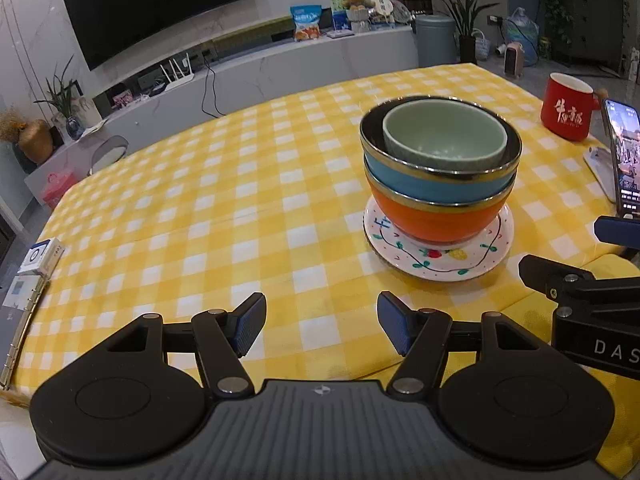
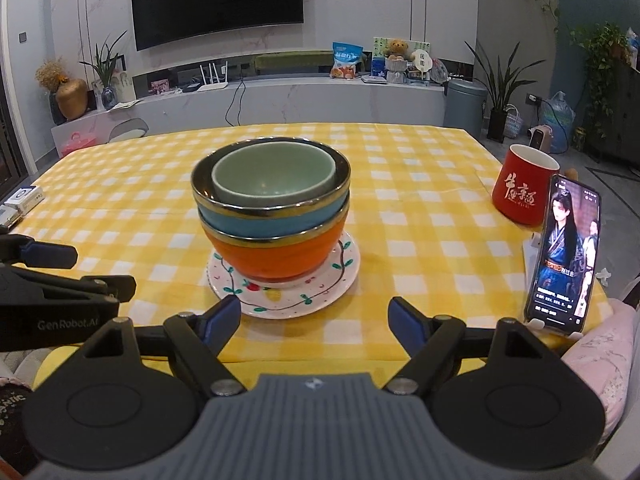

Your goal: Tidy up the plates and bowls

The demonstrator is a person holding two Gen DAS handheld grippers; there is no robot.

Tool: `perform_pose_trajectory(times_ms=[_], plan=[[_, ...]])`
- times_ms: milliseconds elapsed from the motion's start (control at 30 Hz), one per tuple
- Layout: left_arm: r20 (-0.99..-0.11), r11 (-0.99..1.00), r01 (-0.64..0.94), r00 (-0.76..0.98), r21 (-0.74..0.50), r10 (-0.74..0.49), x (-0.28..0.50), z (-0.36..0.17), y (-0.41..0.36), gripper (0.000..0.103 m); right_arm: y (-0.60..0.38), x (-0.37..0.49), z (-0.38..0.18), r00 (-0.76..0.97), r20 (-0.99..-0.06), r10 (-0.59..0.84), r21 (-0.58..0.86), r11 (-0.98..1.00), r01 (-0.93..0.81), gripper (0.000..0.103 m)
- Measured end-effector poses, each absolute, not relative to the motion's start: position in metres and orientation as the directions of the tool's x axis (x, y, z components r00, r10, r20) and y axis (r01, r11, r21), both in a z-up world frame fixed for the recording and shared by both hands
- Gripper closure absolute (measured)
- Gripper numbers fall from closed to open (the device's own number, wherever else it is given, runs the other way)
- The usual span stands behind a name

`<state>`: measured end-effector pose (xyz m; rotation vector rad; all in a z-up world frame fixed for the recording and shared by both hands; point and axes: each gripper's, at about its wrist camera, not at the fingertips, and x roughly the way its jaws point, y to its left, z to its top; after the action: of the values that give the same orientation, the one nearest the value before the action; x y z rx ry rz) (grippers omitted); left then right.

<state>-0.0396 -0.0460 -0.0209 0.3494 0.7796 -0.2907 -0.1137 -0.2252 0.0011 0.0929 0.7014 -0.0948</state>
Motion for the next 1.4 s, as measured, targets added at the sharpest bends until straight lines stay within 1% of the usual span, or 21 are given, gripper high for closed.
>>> perform_pose_trajectory(times_ms=[333, 1400], plan=[[-0.743, 0.898, 0.395, 0.657, 0.195, -0.127, -0.0375, -0.0248, -0.0434, 0.028, -0.2212, -0.1092, -0.0054, 0.743, -0.667, -0.046, 0.049, 0.993, 0.105, 0.023], [-0.747, 0.898, 0.394, 0.654, 0.196, -0.123, -0.0380, -0.0243, -0.0407, 0.028, -0.2221, -0.1078, -0.0091, 0.744, -0.667, -0.036, 0.061, 0.993, 0.102, 0.023]])
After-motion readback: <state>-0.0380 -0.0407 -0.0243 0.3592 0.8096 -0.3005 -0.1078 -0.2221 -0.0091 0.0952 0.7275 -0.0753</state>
